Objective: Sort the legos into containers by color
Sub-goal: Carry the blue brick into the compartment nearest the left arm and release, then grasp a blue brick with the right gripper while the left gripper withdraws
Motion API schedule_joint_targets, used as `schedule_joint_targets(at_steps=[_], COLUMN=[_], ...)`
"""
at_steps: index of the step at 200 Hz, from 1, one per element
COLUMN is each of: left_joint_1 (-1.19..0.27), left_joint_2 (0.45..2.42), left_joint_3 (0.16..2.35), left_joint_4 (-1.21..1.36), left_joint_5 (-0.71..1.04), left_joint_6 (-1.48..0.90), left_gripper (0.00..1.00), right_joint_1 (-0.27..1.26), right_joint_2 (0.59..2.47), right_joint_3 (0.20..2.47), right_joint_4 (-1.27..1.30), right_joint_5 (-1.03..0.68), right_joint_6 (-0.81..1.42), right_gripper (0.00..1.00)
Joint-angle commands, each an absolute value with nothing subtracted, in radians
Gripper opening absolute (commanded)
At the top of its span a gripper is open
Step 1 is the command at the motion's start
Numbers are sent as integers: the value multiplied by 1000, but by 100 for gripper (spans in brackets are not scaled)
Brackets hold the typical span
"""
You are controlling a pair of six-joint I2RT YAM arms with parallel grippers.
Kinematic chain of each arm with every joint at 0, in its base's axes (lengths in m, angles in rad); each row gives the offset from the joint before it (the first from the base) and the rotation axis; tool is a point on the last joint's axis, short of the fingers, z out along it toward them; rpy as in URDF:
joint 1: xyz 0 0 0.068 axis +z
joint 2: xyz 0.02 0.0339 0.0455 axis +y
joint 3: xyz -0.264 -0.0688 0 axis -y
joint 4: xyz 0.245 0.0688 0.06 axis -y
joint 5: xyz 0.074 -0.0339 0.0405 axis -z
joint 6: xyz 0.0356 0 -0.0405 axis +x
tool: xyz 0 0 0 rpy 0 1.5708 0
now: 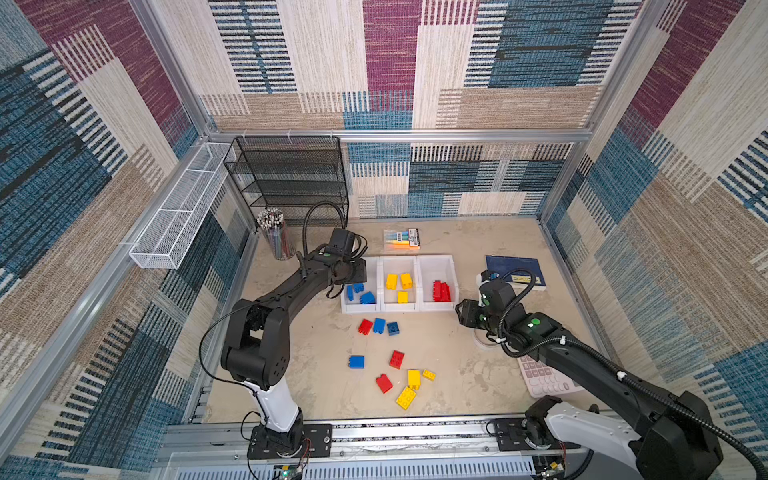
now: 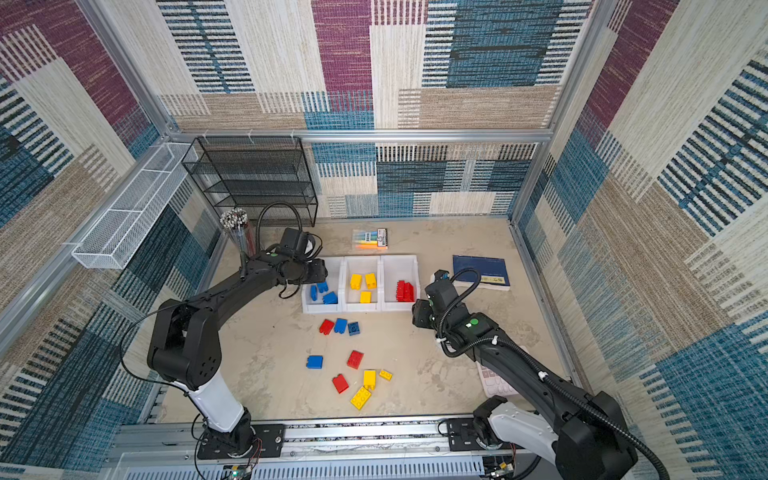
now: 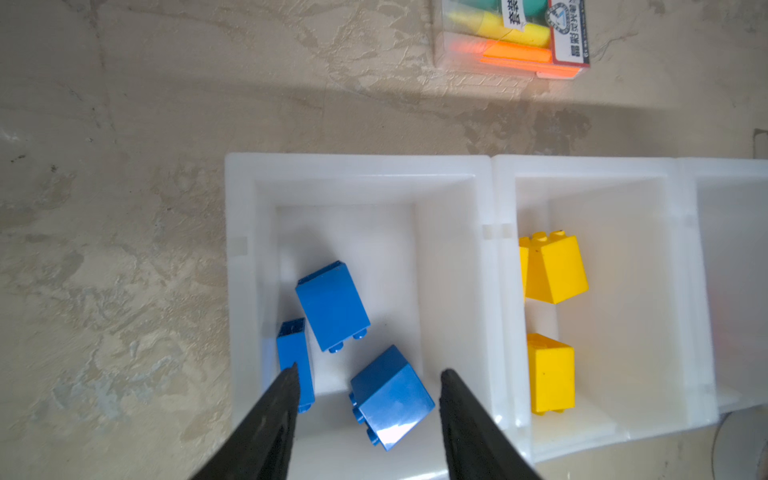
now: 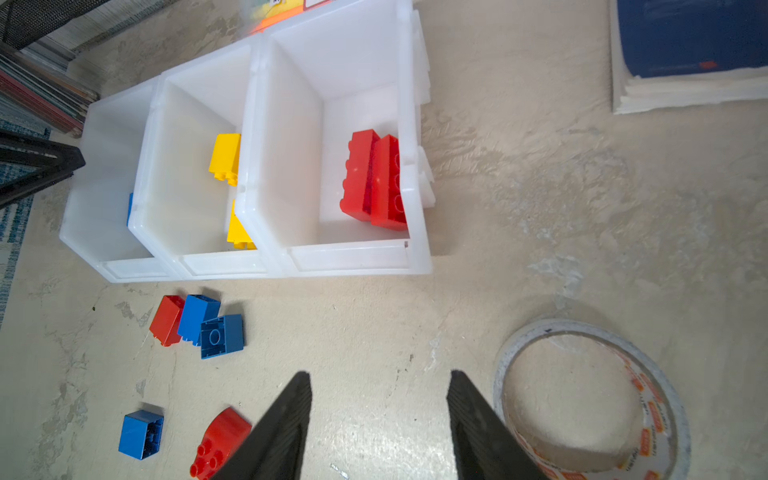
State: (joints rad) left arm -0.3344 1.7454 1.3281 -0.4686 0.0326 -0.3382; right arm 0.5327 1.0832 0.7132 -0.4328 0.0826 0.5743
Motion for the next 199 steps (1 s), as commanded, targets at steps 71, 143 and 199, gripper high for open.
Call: schedule_joint_targets(at_steps=[71, 143, 199], left_joint_1=[-329, -327, -327], left_joint_2=[1456, 1196, 1082], left_joint_3=[1093, 840, 712], left_joint_4=[-418, -403, -408], left_joint_5=[26, 9, 12], left_joint_6=[-363, -469, -548], left_gripper=[58, 60, 60], right_joint_1=[536, 570, 677], right_joint_2=[1097, 1163, 1302], right_joint_3=[707, 728, 788], right_joint_4=[-413, -385, -346], right_joint_5=[60, 54, 60], right_joint_6=[578, 572, 567], right_gripper=[56, 55, 55])
